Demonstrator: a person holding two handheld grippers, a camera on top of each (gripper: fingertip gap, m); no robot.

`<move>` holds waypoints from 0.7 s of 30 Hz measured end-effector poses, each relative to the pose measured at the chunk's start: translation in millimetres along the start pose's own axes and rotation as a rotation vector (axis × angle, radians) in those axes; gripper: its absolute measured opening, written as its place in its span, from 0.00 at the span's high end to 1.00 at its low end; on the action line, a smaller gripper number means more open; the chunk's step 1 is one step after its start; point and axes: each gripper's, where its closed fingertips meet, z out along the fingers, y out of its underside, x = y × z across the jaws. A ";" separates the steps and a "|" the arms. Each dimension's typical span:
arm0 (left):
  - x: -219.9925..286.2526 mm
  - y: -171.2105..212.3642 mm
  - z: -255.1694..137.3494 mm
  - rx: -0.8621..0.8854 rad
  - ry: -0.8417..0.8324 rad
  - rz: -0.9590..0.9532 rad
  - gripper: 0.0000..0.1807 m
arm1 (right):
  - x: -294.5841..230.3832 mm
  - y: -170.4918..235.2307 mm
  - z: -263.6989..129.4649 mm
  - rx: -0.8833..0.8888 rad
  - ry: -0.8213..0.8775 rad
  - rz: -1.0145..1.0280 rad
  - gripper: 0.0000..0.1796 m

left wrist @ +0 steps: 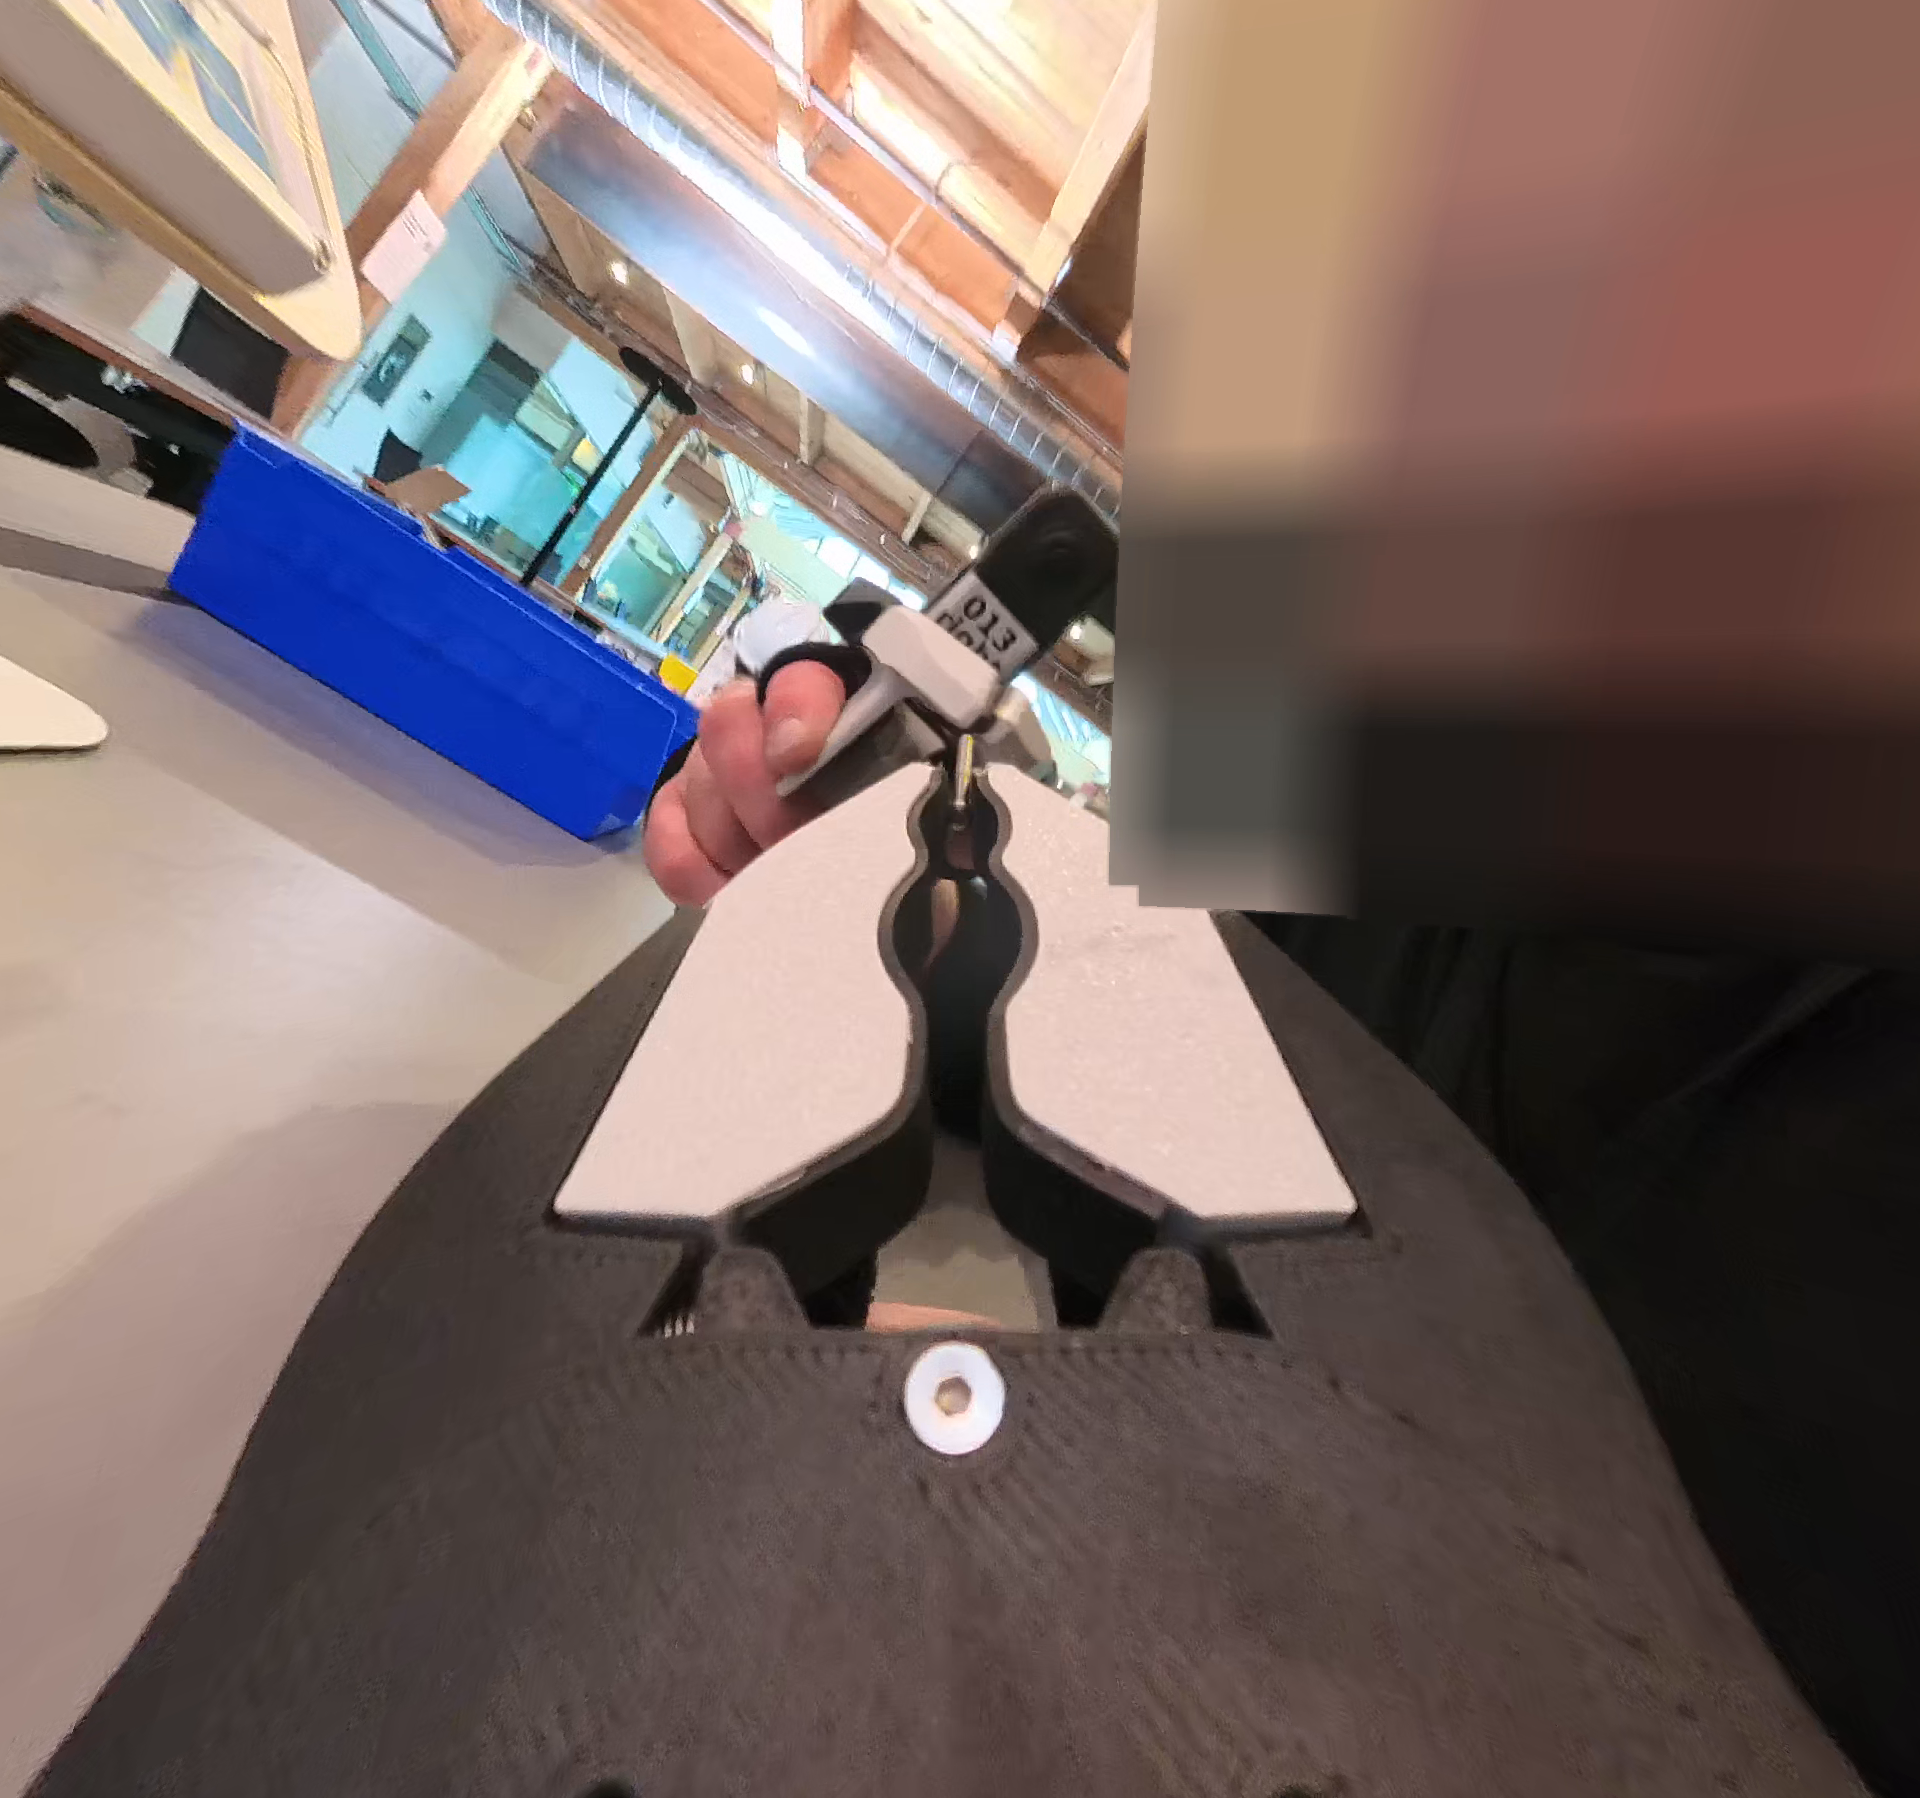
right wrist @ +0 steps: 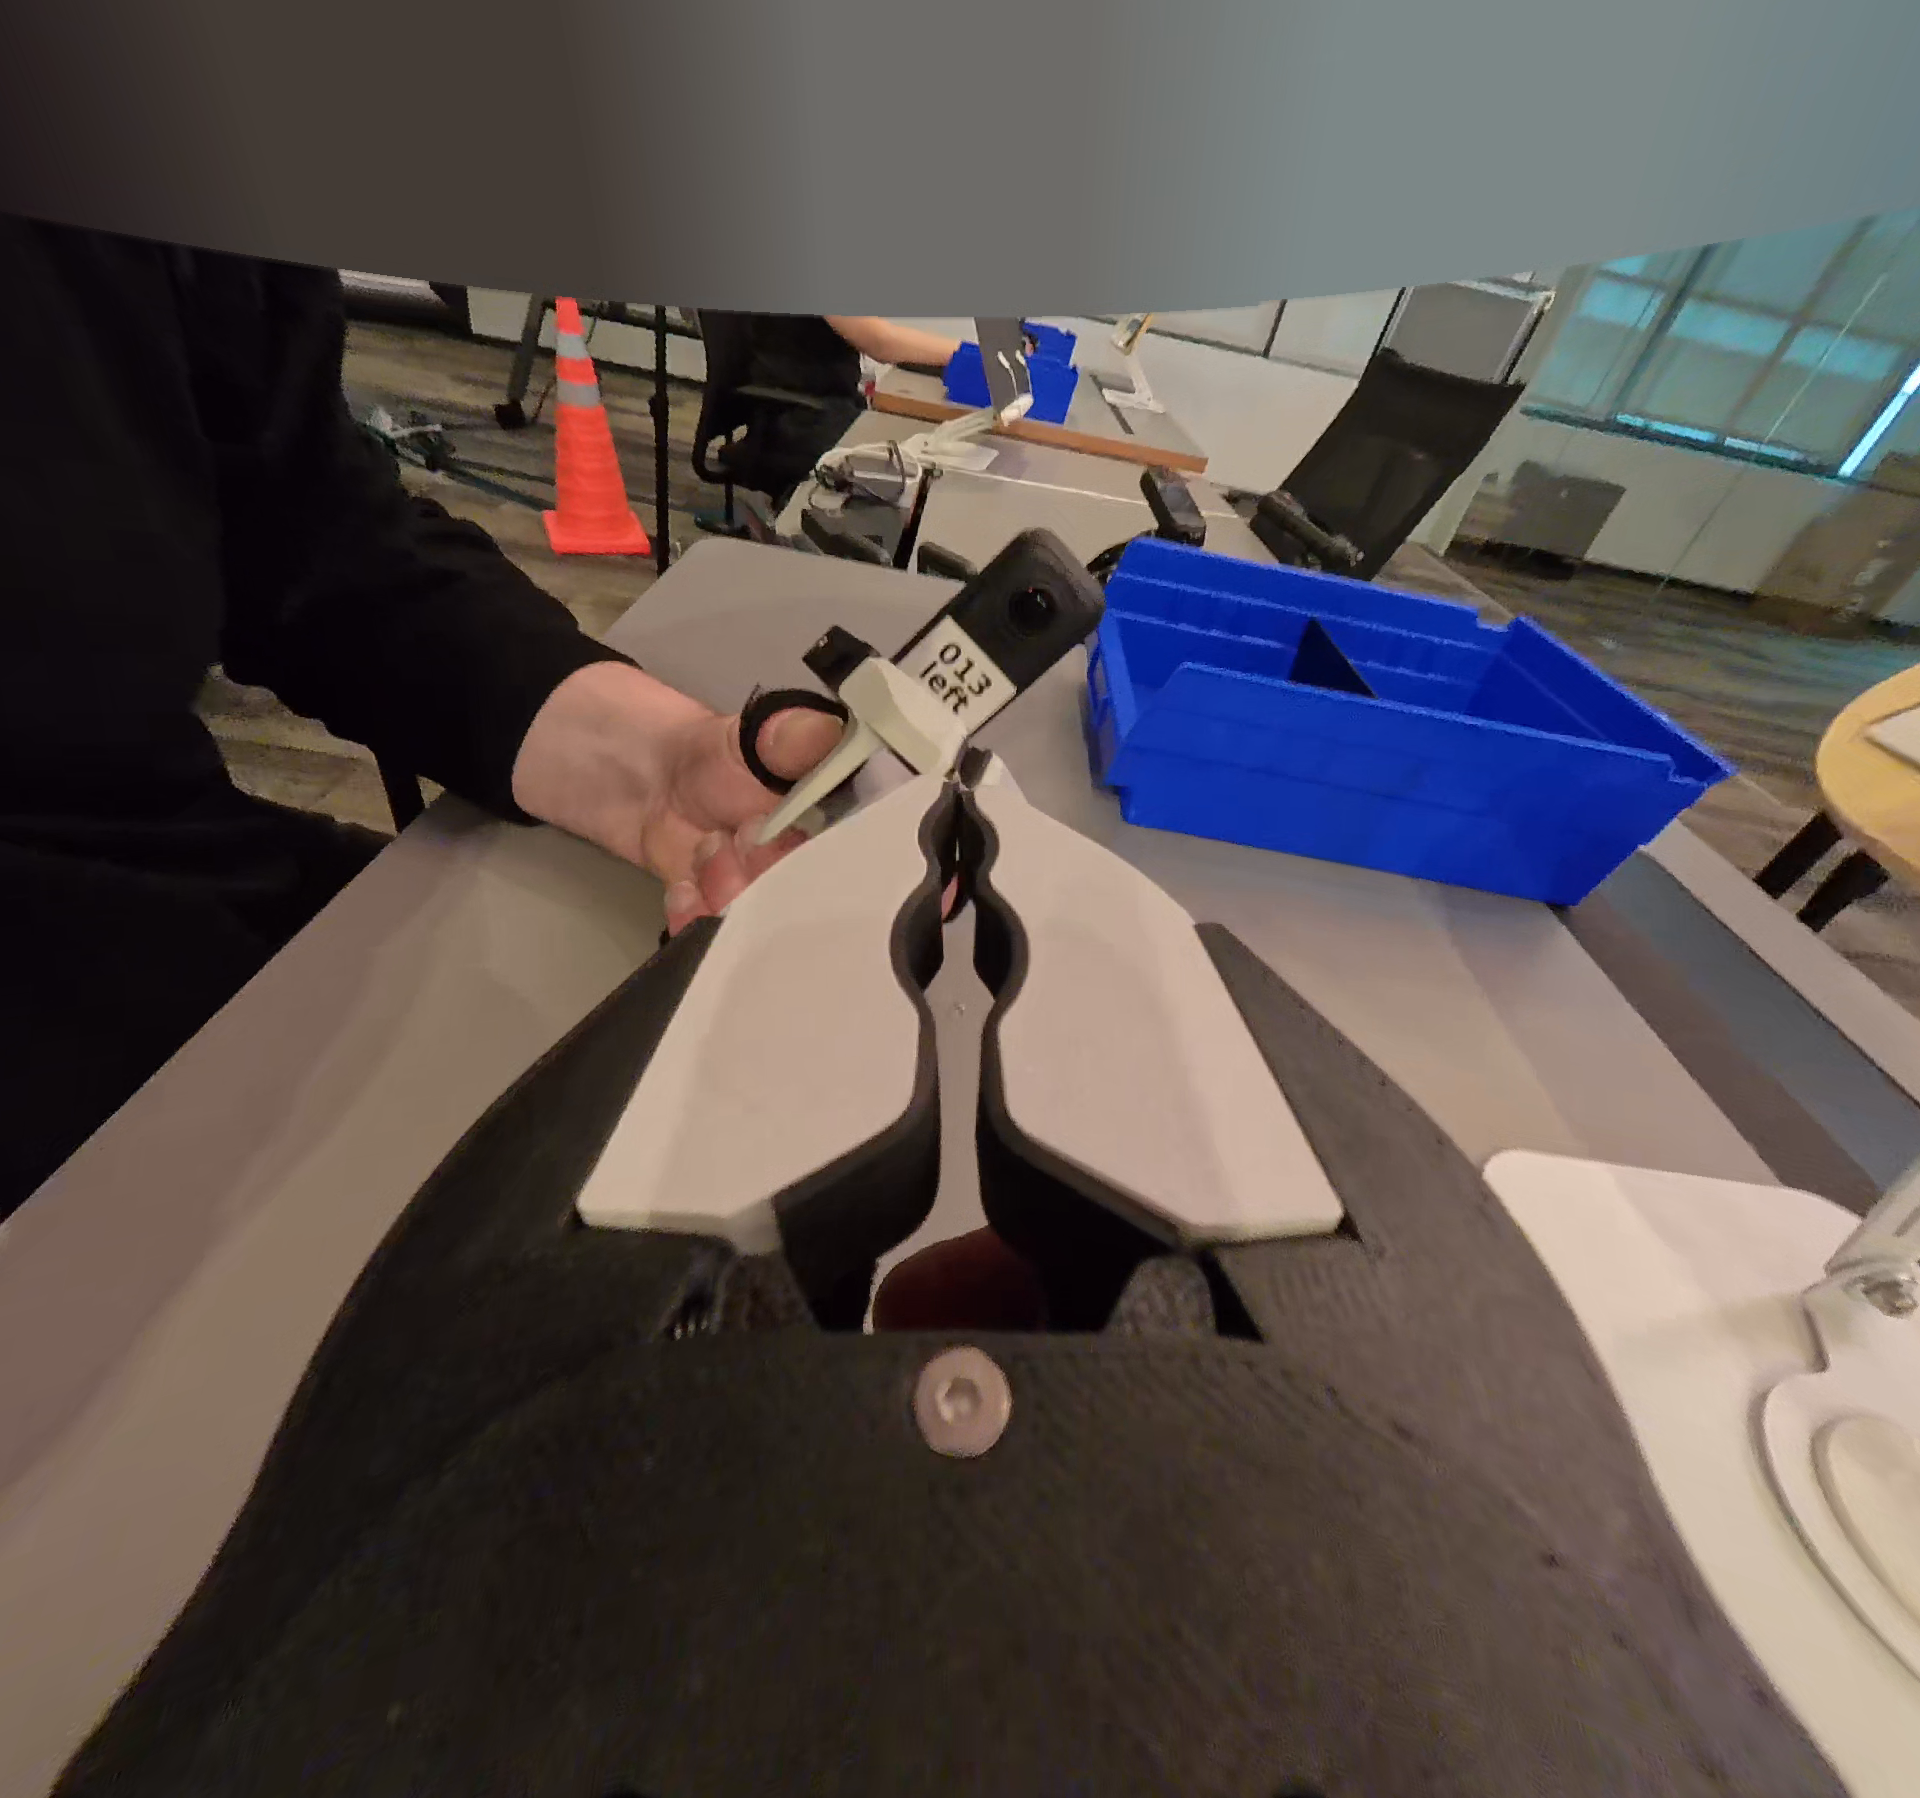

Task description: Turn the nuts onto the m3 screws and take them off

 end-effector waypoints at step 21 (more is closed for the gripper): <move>-11.6 -43.6 -48.6 0.023 -0.113 0.180 0.98 | 61.7 87.4 -33.8 -0.245 0.225 -0.054 1.00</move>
